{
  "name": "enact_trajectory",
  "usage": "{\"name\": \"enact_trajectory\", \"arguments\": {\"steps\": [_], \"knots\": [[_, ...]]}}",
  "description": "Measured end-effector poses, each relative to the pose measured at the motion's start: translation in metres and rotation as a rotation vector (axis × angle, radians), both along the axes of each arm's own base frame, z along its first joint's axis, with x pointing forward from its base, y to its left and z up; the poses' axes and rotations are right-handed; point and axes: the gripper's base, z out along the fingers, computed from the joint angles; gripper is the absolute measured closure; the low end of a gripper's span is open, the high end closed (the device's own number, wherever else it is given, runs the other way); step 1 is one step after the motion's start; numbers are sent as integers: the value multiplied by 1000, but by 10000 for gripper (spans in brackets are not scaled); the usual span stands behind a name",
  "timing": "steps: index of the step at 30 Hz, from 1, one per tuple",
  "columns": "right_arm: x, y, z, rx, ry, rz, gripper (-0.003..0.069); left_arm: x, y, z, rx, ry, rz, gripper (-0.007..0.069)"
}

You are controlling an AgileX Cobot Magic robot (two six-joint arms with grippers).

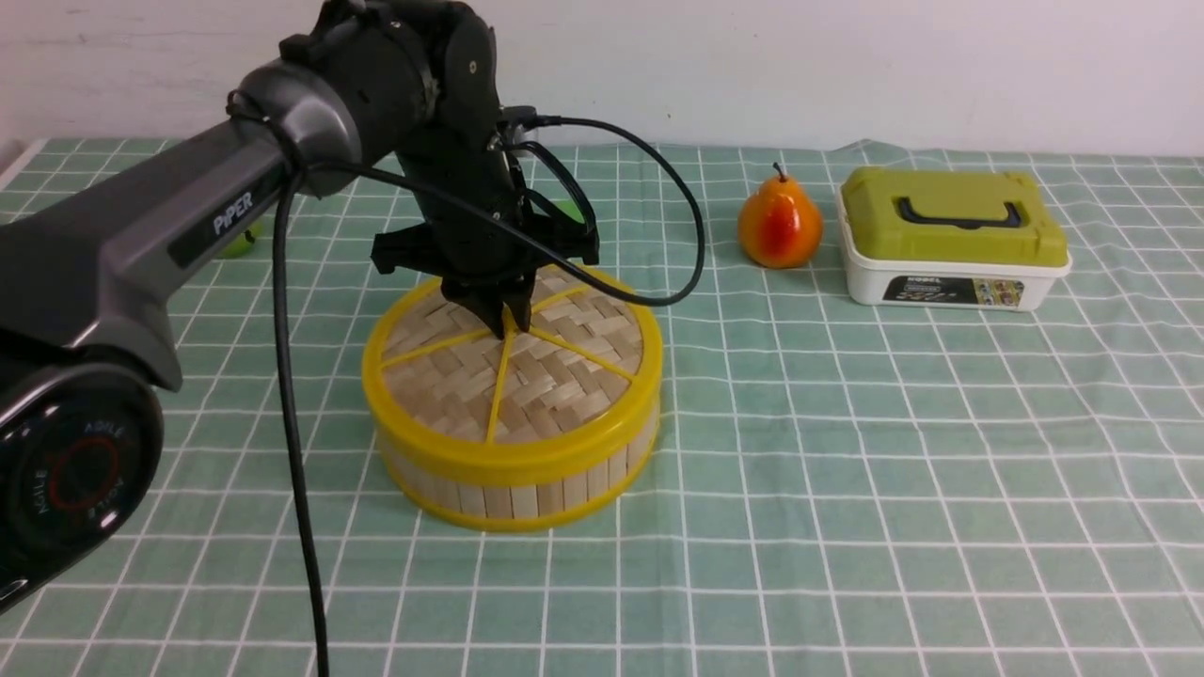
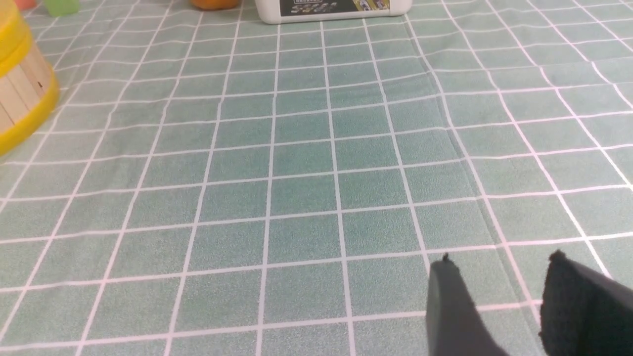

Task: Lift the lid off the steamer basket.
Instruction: Use the left arm to lift the lid of the steamer, then use the left arm to place the steamer lid on the table

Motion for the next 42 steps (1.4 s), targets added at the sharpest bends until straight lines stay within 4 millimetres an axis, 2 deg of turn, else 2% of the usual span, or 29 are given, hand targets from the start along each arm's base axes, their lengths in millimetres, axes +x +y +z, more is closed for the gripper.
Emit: {"name": "enact_trajectory", "arguments": {"steps": [3, 6, 10, 13, 16, 17, 19, 21, 22, 24, 25, 26, 28, 30, 31, 32, 33, 35, 42], "knots": [[0, 0, 0, 0, 0, 0, 418, -6, 6, 14, 31, -16, 2, 512], [0, 0, 0, 0, 0, 0, 418, -24, 18, 60, 49, -104, 10, 512], [0, 0, 0, 0, 0, 0, 418, -43, 33, 102, 83, -205, 23, 512], [0, 0, 0, 0, 0, 0, 418, -51, 42, 119, 123, -259, 26, 512], [0, 0, 0, 0, 0, 0, 418, -54, 56, 123, 154, -268, 49, 512], [0, 0, 0, 0, 0, 0, 418, -53, 68, 120, 165, -251, 75, 512], [0, 0, 0, 0, 0, 0, 418, -53, 76, 117, 172, -235, 91, 512], [0, 0, 0, 0, 0, 0, 418, -54, 107, 98, 204, -158, 155, 512], [0, 0, 0, 0, 0, 0, 418, -56, 123, 83, 221, -98, 188, 512], [0, 0, 0, 0, 0, 0, 418, -61, 146, 68, 227, -34, 246, 512], [0, 0, 0, 0, 0, 0, 418, -69, 162, 51, 231, 34, 301, 512], [0, 0, 0, 0, 0, 0, 418, -72, 171, 44, 231, 64, 338, 512], [0, 0, 0, 0, 0, 0, 418, -88, 189, 15, 235, 168, 427, 512], [0, 0, 0, 0, 0, 0, 418, -95, 191, -7, 226, 204, 458, 512], [0, 0, 0, 0, 0, 0, 418, -96, 191, -9, 226, 205, 457, 512], [0, 0, 0, 0, 0, 0, 418, -97, 190, -19, 209, 202, 458, 512], [0, 0, 0, 0, 0, 0, 418, -97, 185, -33, 172, 192, 453, 512], [0, 0, 0, 0, 0, 0, 418, -95, 179, -45, 121, 184, 453, 512], [0, 0, 0, 0, 0, 0, 418, -83, 169, -64, 52, 168, 449, 512]]}}
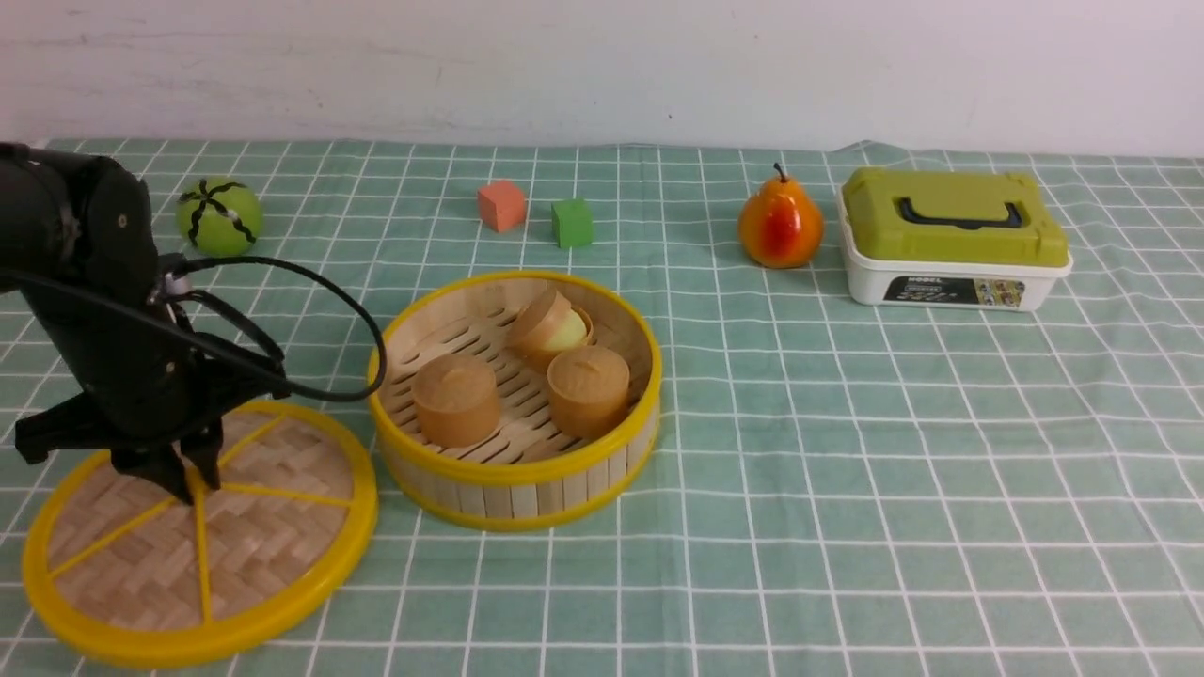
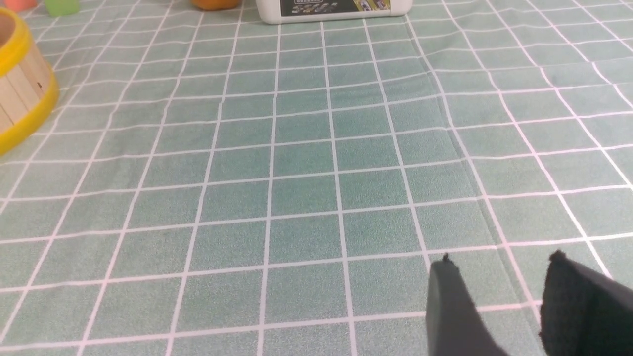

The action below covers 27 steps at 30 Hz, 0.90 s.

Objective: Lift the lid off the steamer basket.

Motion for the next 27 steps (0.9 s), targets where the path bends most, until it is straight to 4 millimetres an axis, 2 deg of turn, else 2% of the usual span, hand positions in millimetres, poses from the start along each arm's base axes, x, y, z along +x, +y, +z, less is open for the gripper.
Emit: {"name": "enact_trajectory", "arguments": {"steps": [10, 12, 16, 17, 19, 20, 23, 26, 27], "knots": [[0, 0, 0, 0, 0, 0, 418, 2, -3, -7, -30, 13, 9, 501], [0, 0, 0, 0, 0, 0, 418, 2, -3, -7, -30, 13, 9, 474], [0, 0, 0, 0, 0, 0, 418, 3, -3, 2, -38, 33, 14, 345], [0, 0, 0, 0, 0, 0, 418, 3, -3, 3, -38, 33, 14, 340], [0, 0, 0, 0, 0, 0, 418, 5, -3, 23, -31, 9, 3, 282], [0, 0, 0, 0, 0, 0, 418, 4, -3, 25, -30, 9, 2, 280], [0, 0, 0, 0, 0, 0, 418, -1, 0, 57, -1, -45, -29, 274], [0, 0, 0, 0, 0, 0, 418, -10, 1, 75, 23, -72, -65, 328], [0, 0, 0, 0, 0, 0, 418, -17, 2, 86, 35, -83, -85, 396]]}}
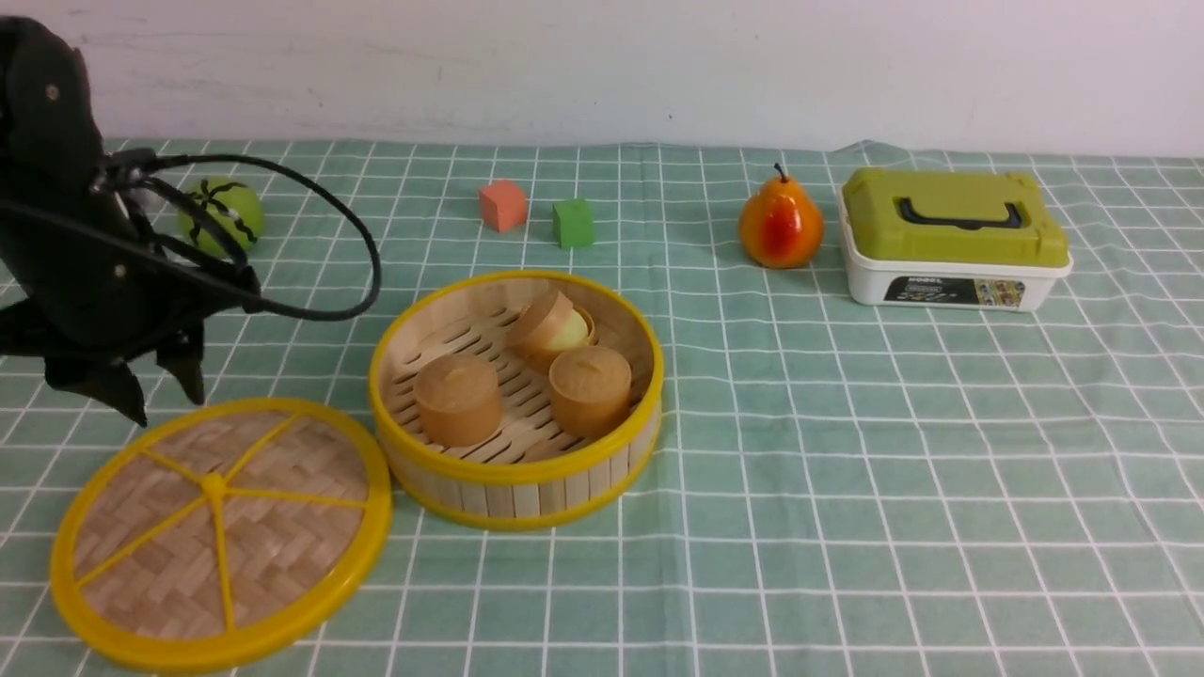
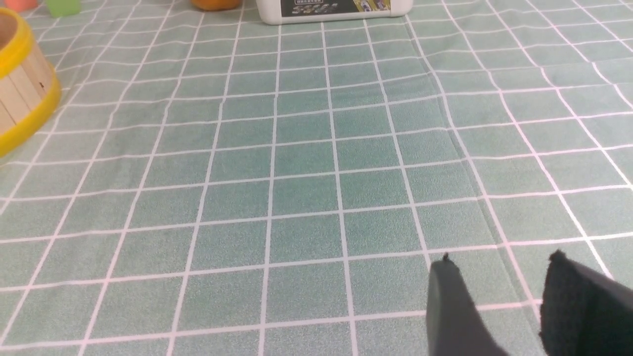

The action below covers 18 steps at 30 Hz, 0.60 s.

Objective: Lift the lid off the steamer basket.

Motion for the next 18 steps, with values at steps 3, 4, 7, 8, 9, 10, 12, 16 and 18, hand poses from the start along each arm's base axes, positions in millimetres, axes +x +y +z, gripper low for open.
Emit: {"name": "enact_trajectory", "arguments": {"steps": [3, 4, 7, 8, 9, 10, 12, 16, 18], "knots": [[0, 0, 0, 0, 0, 0, 418, -14, 1, 18, 13, -13, -28, 521], [0, 0, 0, 0, 0, 0, 418, -22, 1, 28, 17, -29, -47, 585], [0, 0, 0, 0, 0, 0, 418, -50, -1, 53, -1, -99, -106, 637], [0, 0, 0, 0, 0, 0, 418, -63, -3, 59, -20, -130, -137, 637], [0, 0, 0, 0, 0, 0, 418, -79, -5, 64, -41, -177, -167, 637], [0, 0, 0, 0, 0, 0, 418, -90, -7, 65, -59, -209, -192, 637], [0, 0, 0, 0, 0, 0, 418, -112, -11, 65, -101, -319, -233, 637], [0, 0, 0, 0, 0, 0, 418, -167, -19, 40, -221, -590, -256, 637], [0, 0, 0, 0, 0, 0, 418, -189, -19, 22, -257, -690, -232, 637]]}}
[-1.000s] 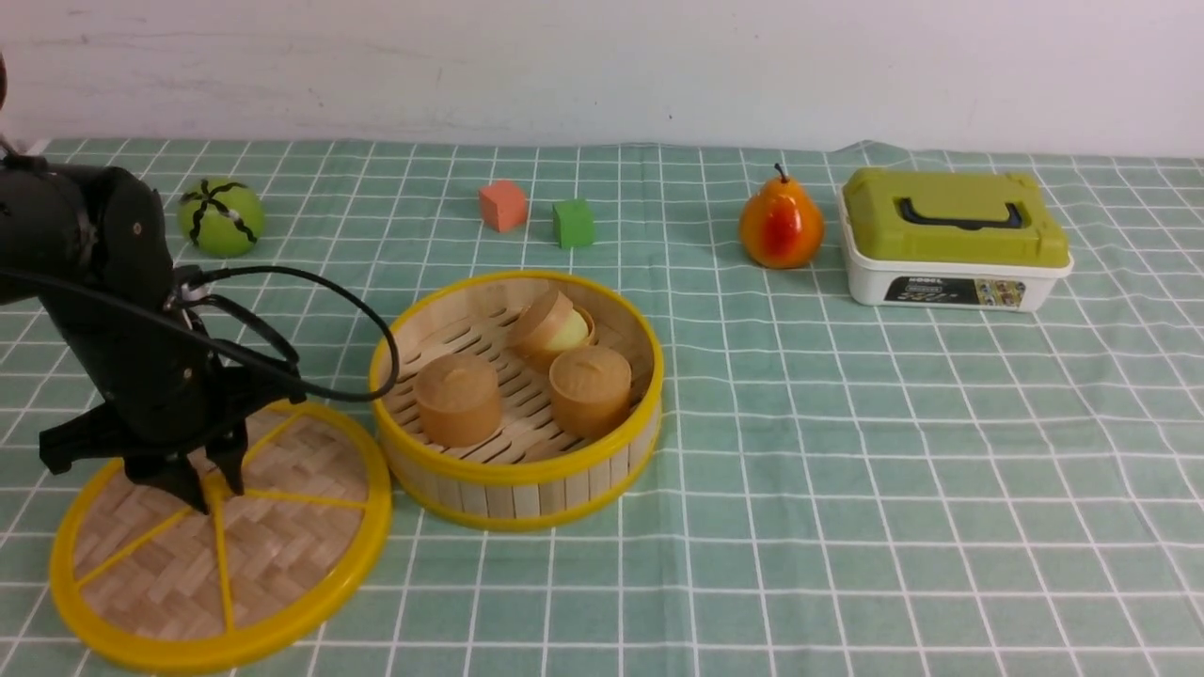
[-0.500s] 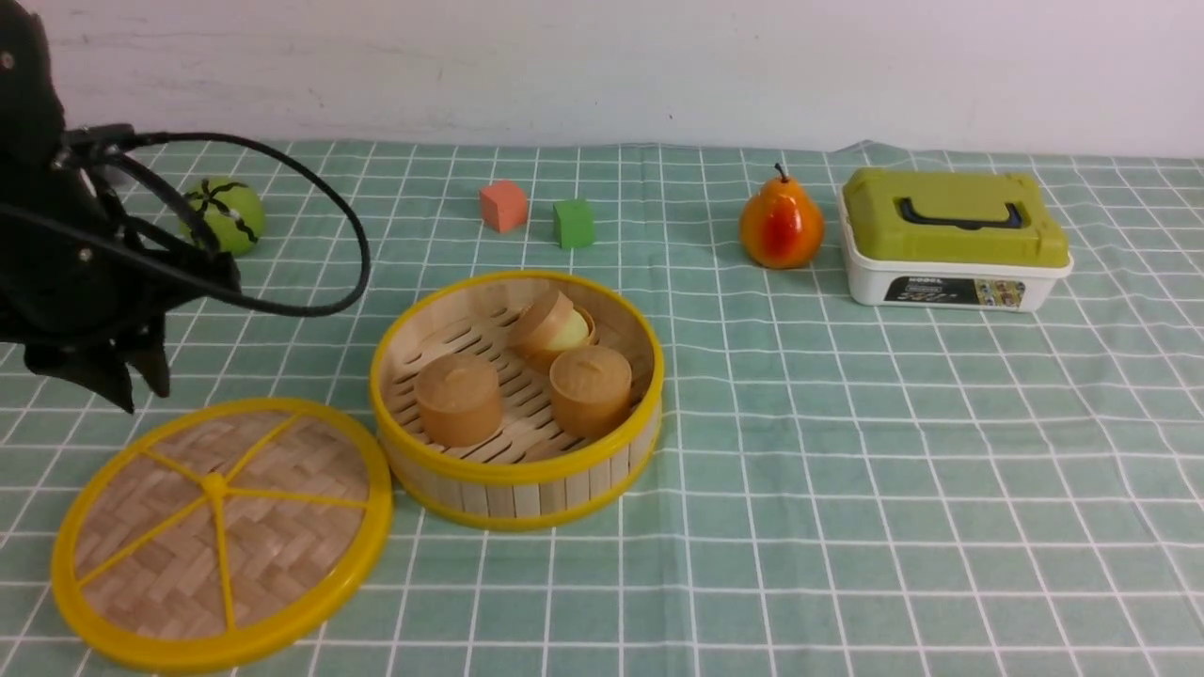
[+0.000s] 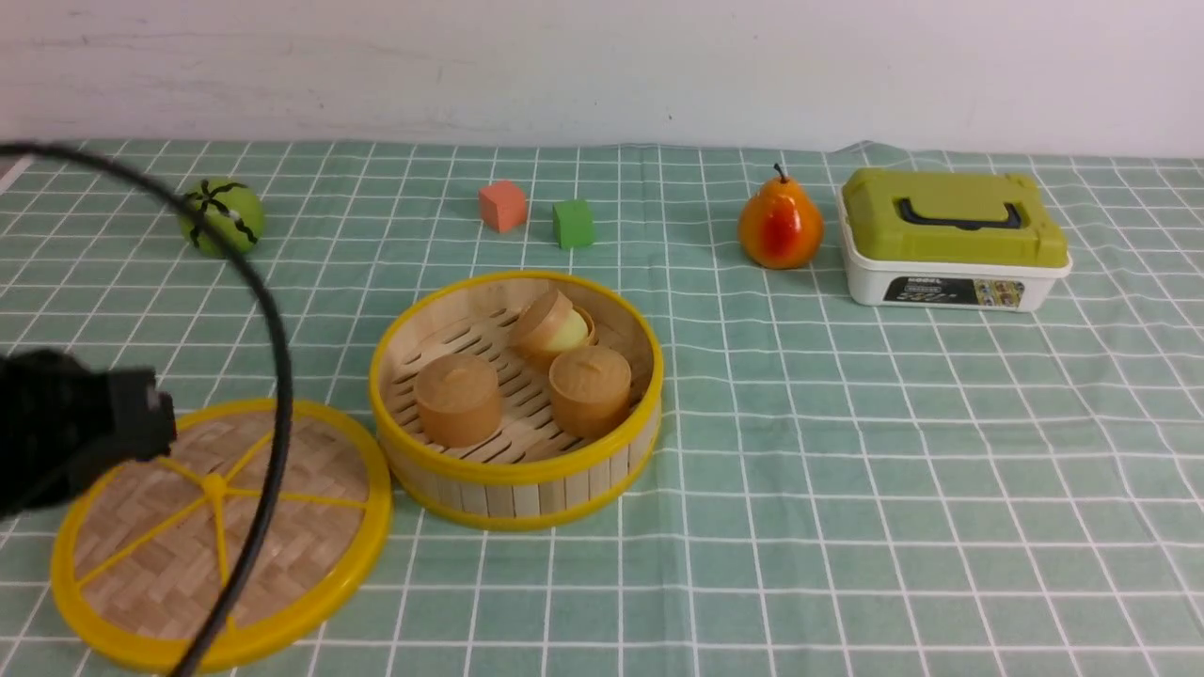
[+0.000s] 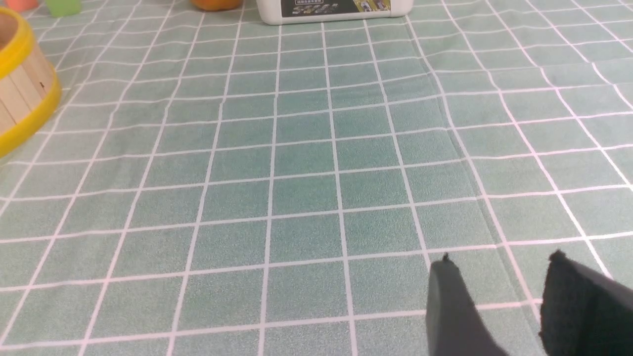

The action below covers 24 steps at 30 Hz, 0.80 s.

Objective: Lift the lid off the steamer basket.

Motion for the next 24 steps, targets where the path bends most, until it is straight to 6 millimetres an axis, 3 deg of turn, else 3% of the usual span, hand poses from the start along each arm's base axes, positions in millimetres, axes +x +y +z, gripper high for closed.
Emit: {"name": "enact_trajectory", "arguments": {"steps": [5, 11, 24], "knots": [[0, 0, 0, 0, 0, 0, 418, -45, 8, -33, 2, -254, 64, 637], [0, 0, 0, 0, 0, 0, 418, -79, 10, -34, -18, -430, 76, 637], [0, 0, 0, 0, 0, 0, 418, -84, 11, -31, -29, -475, 84, 637]]}}
